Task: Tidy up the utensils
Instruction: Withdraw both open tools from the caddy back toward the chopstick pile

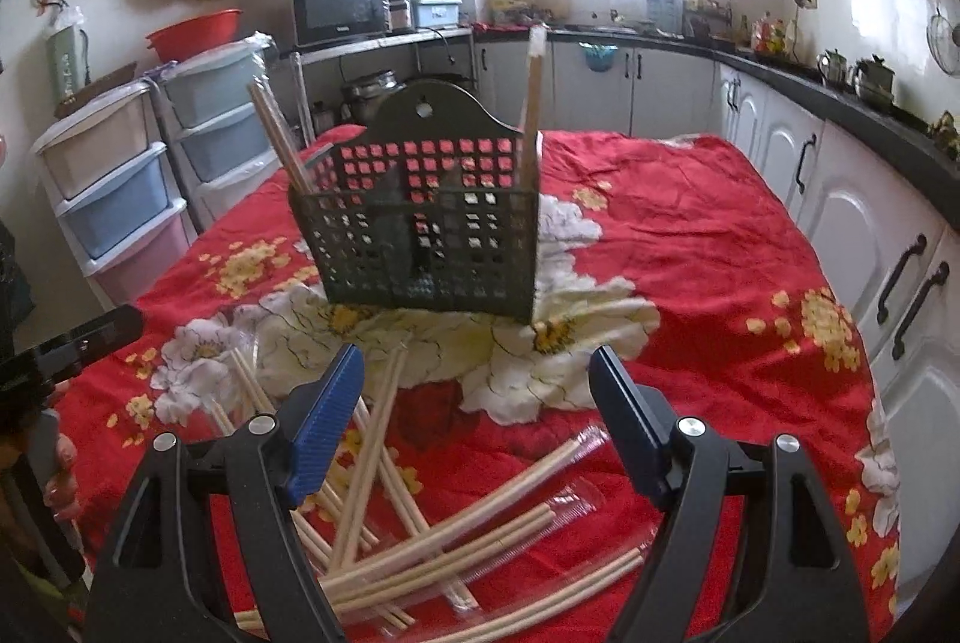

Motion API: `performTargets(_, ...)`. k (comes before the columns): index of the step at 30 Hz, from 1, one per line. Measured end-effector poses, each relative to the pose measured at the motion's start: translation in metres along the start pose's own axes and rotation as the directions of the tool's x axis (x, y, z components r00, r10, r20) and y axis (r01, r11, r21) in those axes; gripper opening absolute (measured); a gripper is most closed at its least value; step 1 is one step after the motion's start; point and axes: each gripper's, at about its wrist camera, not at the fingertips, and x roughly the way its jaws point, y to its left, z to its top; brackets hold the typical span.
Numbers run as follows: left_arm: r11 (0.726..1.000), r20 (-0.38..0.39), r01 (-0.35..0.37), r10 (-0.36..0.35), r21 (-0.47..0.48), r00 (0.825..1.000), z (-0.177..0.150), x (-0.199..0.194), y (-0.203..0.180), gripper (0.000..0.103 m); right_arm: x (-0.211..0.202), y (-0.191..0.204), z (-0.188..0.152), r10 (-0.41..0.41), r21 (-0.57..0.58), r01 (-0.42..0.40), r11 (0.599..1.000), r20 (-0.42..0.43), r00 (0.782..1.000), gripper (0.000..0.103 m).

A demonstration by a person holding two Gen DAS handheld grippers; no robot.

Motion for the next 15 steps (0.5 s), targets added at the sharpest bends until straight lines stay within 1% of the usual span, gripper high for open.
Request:
performTargets(11, 1.000, -0.083, 0.012, -0.014, -0.026, 0.996, -0.020, 0.002, 0.011, 0.093, 0.012, -0.014, -0.015, -0.012, 0.029, 0.015, 0.999, -0.084, 0.996, 0.075)
performTargets(15, 0.999, -0.113, 0.022, -0.025, -0.025, 0.993, -0.027, 0.003, 0.011, 0.093, 0.015, -0.015, -0.019, -0.009, 0.038, 0.013, 0.999, -0.101, 0.995, 0.074)
